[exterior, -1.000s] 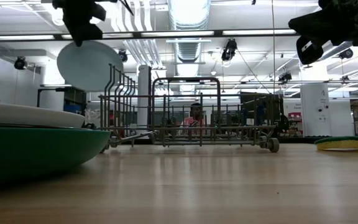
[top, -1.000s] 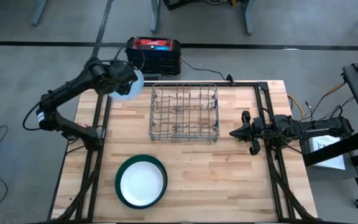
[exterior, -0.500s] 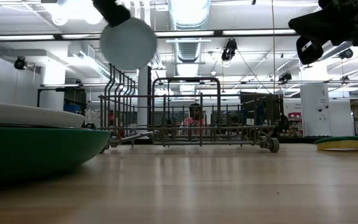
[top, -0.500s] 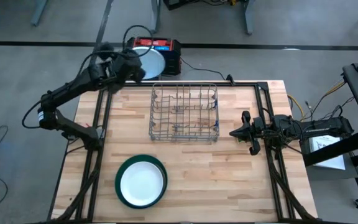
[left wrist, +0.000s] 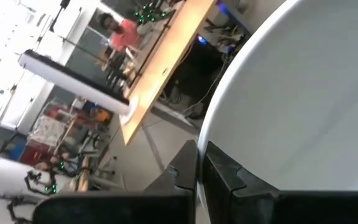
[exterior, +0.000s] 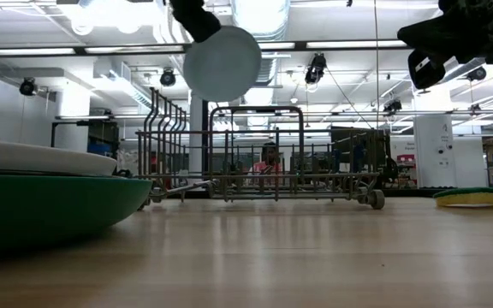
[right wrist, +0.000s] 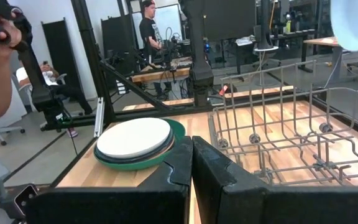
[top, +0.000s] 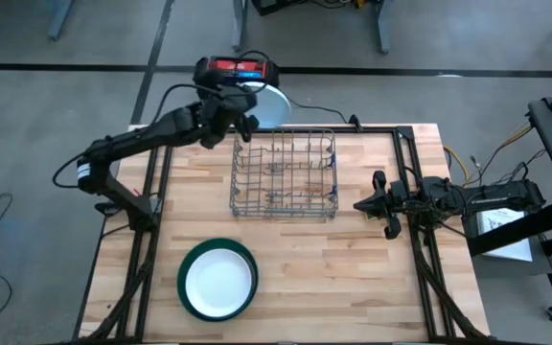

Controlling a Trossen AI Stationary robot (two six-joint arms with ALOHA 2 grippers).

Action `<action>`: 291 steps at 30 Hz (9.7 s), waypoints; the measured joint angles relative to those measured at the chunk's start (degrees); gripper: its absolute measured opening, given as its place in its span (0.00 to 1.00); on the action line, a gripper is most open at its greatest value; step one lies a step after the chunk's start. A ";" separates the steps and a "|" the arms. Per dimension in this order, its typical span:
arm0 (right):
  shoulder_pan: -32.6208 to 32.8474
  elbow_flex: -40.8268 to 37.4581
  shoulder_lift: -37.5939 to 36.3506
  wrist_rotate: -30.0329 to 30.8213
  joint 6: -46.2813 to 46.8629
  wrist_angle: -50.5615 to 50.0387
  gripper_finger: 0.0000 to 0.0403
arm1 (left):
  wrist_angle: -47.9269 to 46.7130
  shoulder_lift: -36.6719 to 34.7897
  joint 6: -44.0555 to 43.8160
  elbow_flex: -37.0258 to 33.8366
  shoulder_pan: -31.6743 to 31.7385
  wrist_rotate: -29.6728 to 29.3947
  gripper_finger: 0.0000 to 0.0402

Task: Sort dishes
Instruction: Put the light blue plate in the dishwasher rack, then put the white plate in the dishwasher rack

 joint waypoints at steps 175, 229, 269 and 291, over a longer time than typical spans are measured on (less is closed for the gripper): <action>1.06 4.05 2.79 -1.73 13.72 5.75 0.00 | -38.19 0.70 -75.52 -15.64 -57.36 33.25 0.29; 14.14 65.76 81.32 1.61 29.05 -20.73 0.00 | -33.47 0.72 -118.90 -33.60 -83.80 28.86 0.29; 16.13 83.45 104.89 10.94 45.92 -22.87 0.24 | -28.18 0.89 -109.55 -37.69 -84.67 25.67 0.29; 16.00 83.38 108.00 13.09 48.06 -19.28 0.29 | -21.67 0.85 -111.29 -42.59 -84.67 22.98 0.29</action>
